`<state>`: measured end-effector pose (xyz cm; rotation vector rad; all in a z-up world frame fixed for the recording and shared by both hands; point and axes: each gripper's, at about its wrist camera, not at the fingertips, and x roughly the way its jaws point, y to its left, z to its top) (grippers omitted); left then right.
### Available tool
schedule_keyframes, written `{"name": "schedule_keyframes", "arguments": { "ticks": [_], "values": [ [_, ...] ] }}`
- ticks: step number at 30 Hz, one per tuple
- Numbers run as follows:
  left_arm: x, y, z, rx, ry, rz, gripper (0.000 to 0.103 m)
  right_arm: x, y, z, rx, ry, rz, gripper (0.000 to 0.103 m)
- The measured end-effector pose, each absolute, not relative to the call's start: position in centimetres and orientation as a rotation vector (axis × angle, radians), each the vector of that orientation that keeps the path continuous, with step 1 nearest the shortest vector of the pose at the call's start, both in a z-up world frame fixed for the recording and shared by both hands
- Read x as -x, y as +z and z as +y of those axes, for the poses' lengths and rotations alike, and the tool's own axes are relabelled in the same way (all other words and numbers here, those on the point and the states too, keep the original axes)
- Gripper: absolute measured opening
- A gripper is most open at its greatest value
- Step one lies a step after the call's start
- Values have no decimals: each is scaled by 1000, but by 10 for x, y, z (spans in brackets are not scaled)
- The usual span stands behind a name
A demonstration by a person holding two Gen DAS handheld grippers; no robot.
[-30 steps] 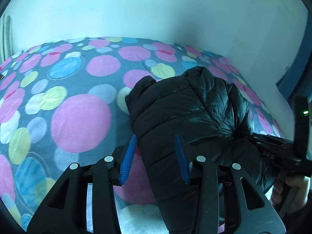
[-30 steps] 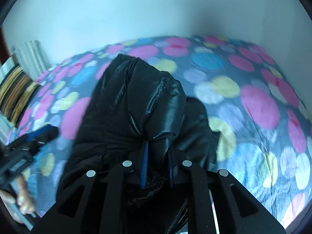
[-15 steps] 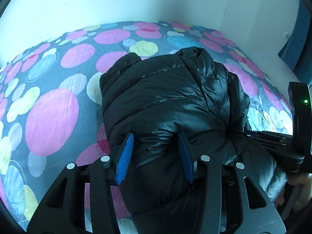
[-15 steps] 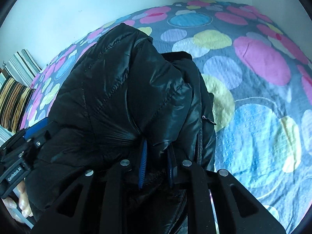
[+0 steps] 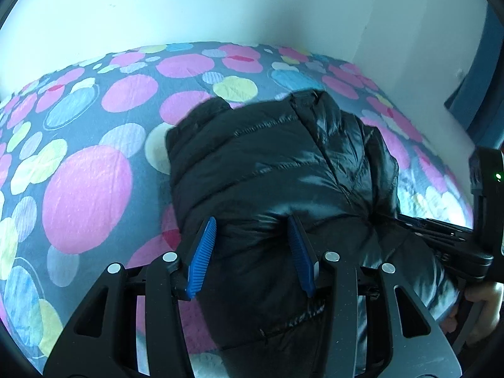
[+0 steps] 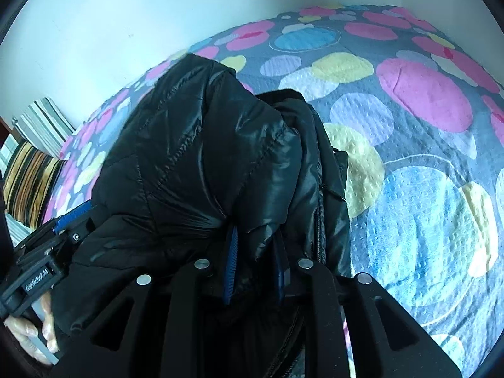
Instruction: Fold large clothes
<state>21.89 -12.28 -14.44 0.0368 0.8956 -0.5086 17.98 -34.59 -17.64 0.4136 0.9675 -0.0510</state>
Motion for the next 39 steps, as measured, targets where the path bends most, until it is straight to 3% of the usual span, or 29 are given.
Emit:
{"name": "schedule_keyframes", "arguments": {
  "ticks": [3,9,19,27,34,39],
  "values": [
    [-226,-130,-108,-15,-483,848,46,-174,-155,-344,-364,-61,983,30],
    [-272,-132,-102,27,-465,879,46,-188,-87,-337,-245,-49,872,30],
    [-298,-177,-135,-21,-490,991,47,-249,-155,-358,-259,-53,1057,25],
    [-300,-187,-155,-41,-475,985,45,-247,-200,-383,-380,-47,1057,24],
    [-284,-167,-125,26,-448,955,44,-243,-177,-382,-375,-35,1016,26],
    [-241,-139,-92,46,-427,878,44,-214,-119,-366,-348,-85,923,27]
  ]
}}
